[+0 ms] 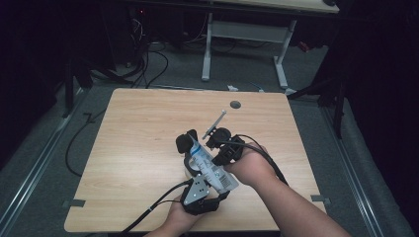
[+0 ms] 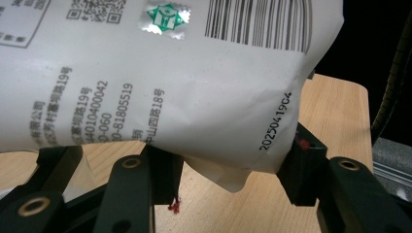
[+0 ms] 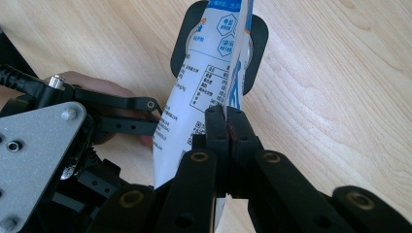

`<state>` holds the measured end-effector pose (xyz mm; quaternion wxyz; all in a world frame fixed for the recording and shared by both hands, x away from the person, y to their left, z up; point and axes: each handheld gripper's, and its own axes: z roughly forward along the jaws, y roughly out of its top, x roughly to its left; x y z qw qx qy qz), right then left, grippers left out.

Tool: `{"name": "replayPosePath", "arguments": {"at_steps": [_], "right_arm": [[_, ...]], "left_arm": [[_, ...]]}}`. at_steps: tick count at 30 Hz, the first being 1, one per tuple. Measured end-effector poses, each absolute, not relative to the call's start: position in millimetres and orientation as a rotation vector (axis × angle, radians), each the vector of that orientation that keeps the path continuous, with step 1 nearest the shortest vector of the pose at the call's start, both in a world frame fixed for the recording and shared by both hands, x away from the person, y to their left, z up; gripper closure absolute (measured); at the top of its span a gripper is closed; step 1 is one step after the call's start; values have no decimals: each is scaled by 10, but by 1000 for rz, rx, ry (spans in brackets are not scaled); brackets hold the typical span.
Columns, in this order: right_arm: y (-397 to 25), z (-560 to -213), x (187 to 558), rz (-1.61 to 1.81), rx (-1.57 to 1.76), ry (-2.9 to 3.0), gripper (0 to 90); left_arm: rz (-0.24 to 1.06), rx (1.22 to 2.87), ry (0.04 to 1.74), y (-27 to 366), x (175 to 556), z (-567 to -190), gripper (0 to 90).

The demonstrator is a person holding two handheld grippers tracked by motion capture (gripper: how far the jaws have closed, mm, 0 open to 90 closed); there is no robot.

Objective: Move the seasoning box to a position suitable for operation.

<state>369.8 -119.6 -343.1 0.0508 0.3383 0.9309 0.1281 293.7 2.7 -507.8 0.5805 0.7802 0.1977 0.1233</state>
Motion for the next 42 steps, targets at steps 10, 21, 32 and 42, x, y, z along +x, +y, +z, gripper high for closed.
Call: {"name": "replayPosePath", "arguments": {"at_steps": [10, 21, 32, 42], "right_arm": [[-1215, -3440, 3678, 392, 1037, 2836, 898], [-1243, -3469, 3666, 393, 1040, 2836, 898], [-1257, -3491, 3656, 397, 1050, 2835, 897], [-1263, -3503, 3655, 410, 1049, 2835, 897]], "left_arm": [[287, 1836, 470, 35, 2942, -5108, 498], [277, 1861, 485, 37, 2959, -5145, 497], [278, 1891, 511, 43, 2988, -5179, 500], [273, 1909, 544, 48, 3018, -5206, 514]]}}
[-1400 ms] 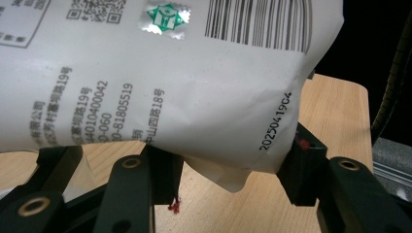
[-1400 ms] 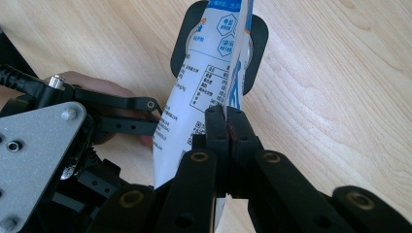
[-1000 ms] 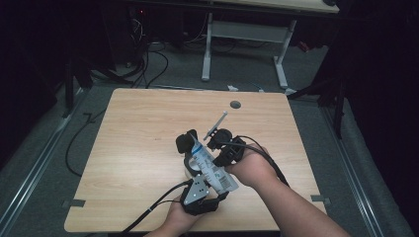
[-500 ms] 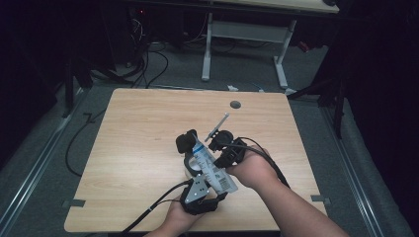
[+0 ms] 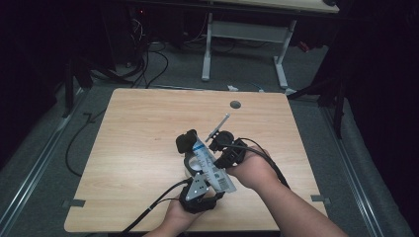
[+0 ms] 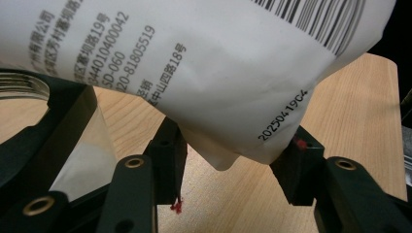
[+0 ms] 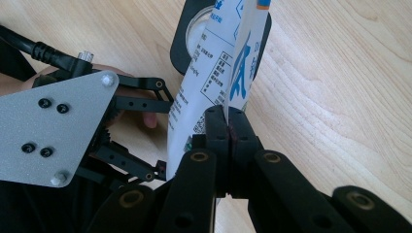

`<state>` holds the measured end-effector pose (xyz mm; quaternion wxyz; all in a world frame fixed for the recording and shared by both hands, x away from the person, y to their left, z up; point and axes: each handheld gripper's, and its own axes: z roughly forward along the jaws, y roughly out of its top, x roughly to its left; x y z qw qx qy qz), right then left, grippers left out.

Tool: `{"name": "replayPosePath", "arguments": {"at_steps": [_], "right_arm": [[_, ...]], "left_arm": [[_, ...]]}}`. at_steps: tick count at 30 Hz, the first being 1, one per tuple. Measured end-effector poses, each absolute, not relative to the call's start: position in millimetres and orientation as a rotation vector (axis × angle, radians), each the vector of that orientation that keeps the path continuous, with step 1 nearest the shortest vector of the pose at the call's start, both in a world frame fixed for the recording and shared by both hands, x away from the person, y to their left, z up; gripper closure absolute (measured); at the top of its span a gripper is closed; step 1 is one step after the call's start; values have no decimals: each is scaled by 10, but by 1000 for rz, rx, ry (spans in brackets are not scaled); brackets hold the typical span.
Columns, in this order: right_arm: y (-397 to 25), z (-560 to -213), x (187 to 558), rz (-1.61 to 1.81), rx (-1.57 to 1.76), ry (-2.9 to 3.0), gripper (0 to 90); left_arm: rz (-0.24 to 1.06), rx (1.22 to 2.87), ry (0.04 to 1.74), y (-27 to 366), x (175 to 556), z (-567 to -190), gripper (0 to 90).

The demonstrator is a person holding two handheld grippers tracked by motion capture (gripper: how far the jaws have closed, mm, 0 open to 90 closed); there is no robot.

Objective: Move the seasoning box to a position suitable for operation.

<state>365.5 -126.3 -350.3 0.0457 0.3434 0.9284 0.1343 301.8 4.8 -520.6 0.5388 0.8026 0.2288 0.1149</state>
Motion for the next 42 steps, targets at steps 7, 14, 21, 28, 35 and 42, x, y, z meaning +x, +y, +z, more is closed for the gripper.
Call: {"name": "replayPosePath", "arguments": {"at_steps": [7, 14, 21, 28, 35, 42], "right_arm": [[-1271, -3520, 3660, 402, 1043, 2830, 899], [-1277, -3538, 3664, 422, 1049, 2822, 900], [-1289, -3540, 3676, 420, 1055, 2822, 900], [-1301, -3546, 3688, 428, 1066, 2816, 900], [-1303, -3568, 3698, 424, 1069, 2823, 900], [-1324, -3587, 3684, 423, 1075, 2822, 900]], "left_arm": [[265, 1910, 545, 49, 3011, -5212, 511], [251, 1912, 537, 63, 3007, -5217, 497], [231, 1917, 513, 76, 2981, -5216, 445], [217, 1907, 500, 164, 2952, -5214, 400], [215, 1895, 504, 316, 2952, -5194, 391], [228, 1886, 502, 547, 2930, -5141, 389]]}}
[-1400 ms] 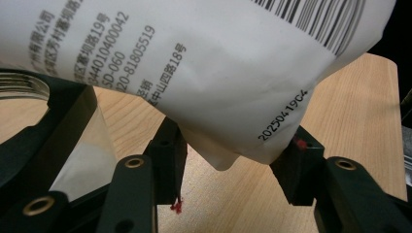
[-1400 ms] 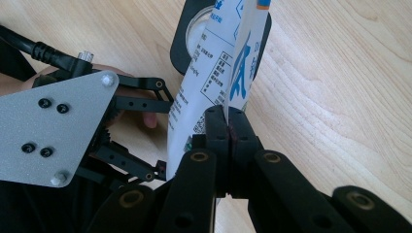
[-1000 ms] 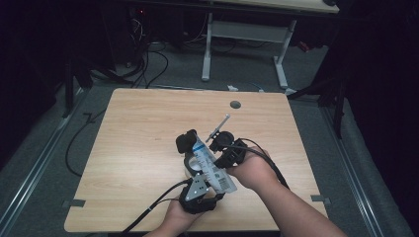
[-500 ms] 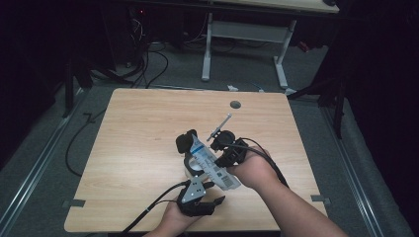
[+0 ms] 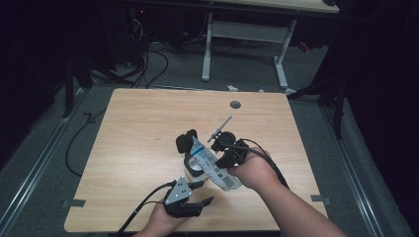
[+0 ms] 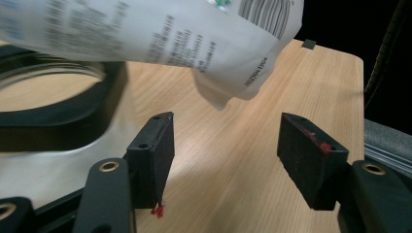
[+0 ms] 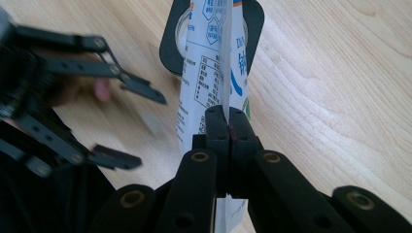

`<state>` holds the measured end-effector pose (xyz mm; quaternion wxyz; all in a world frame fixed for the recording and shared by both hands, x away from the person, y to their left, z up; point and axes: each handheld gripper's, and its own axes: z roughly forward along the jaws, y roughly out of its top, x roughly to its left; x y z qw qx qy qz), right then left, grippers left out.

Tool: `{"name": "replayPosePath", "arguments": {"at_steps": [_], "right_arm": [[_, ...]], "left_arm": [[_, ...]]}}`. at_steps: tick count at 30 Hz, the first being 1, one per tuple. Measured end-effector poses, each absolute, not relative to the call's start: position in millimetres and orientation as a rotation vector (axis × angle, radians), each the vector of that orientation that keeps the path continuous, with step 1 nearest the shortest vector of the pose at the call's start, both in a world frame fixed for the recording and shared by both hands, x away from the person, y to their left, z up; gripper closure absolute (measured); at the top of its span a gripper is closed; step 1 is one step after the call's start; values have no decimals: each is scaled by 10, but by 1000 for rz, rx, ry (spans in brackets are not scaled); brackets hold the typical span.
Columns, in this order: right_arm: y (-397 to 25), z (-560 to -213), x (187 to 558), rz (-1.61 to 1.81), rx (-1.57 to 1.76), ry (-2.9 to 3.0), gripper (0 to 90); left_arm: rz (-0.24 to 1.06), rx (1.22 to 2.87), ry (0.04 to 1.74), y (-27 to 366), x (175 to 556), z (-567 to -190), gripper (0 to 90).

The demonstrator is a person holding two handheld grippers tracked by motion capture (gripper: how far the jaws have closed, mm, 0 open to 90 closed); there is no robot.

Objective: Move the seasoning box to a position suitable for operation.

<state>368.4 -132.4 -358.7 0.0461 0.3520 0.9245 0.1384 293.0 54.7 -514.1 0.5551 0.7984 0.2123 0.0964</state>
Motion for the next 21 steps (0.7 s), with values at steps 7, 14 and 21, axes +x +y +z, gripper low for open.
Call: {"name": "replayPosePath", "arguments": {"at_steps": [7, 14, 21], "right_arm": [[-1370, -3624, 3666, 439, 1088, 2821, 900], [-1408, -3651, 3659, 446, 1084, 2820, 899], [-1491, -3631, 3634, 476, 1099, 2801, 899]], "left_arm": [[277, 1872, 534, 897, 2982, -5095, 389], [330, 1832, 635, 1270, 3109, -5132, 392], [371, 1784, 704, 1477, 3223, -5107, 391]]}}
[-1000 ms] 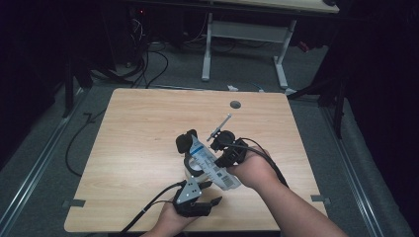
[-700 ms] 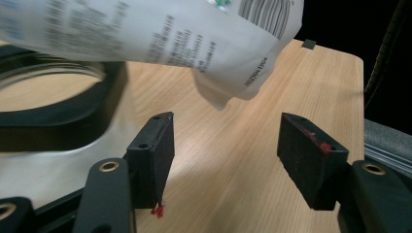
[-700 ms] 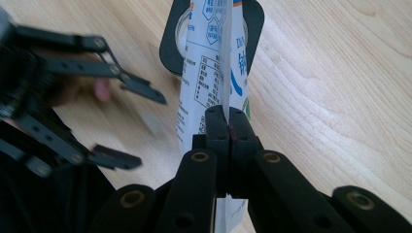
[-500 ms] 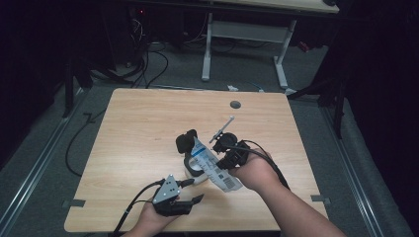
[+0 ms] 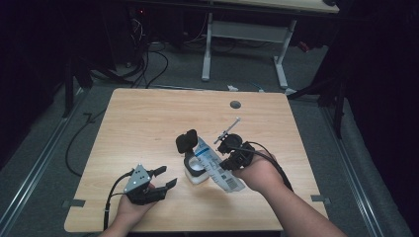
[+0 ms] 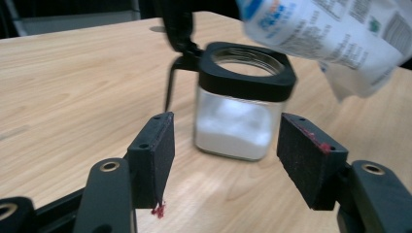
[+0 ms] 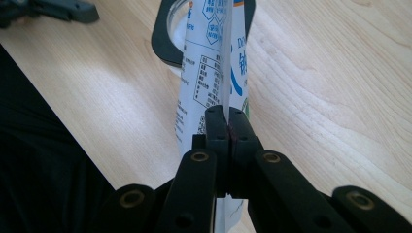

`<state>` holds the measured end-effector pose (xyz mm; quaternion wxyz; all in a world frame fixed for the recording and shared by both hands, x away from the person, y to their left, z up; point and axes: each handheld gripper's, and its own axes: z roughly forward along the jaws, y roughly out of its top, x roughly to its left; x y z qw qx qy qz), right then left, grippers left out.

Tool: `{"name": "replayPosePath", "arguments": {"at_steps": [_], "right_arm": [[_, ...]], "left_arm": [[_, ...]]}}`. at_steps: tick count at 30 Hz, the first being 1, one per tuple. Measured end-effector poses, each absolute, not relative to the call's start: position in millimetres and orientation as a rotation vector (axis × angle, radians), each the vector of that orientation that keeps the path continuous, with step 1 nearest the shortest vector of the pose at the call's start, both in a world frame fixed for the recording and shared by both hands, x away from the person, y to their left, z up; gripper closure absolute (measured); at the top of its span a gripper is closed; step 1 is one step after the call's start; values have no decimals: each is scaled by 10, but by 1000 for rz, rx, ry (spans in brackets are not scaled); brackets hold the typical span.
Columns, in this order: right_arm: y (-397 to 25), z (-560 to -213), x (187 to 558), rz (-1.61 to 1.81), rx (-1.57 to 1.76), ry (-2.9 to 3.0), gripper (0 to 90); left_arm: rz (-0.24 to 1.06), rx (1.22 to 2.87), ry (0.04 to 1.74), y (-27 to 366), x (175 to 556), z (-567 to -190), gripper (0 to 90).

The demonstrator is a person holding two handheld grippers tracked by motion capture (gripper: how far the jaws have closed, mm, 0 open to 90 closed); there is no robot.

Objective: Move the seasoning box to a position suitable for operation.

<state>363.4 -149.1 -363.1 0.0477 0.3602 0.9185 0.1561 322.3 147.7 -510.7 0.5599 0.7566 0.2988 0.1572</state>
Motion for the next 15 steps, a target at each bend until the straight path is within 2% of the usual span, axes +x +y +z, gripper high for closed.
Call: {"name": "replayPosePath", "arguments": {"at_steps": [15], "right_arm": [[-1916, -3736, 3681, 428, 1230, 2710, 899]], "left_arm": [[444, 1777, 788, 1798, 3376, -5107, 402]]}}
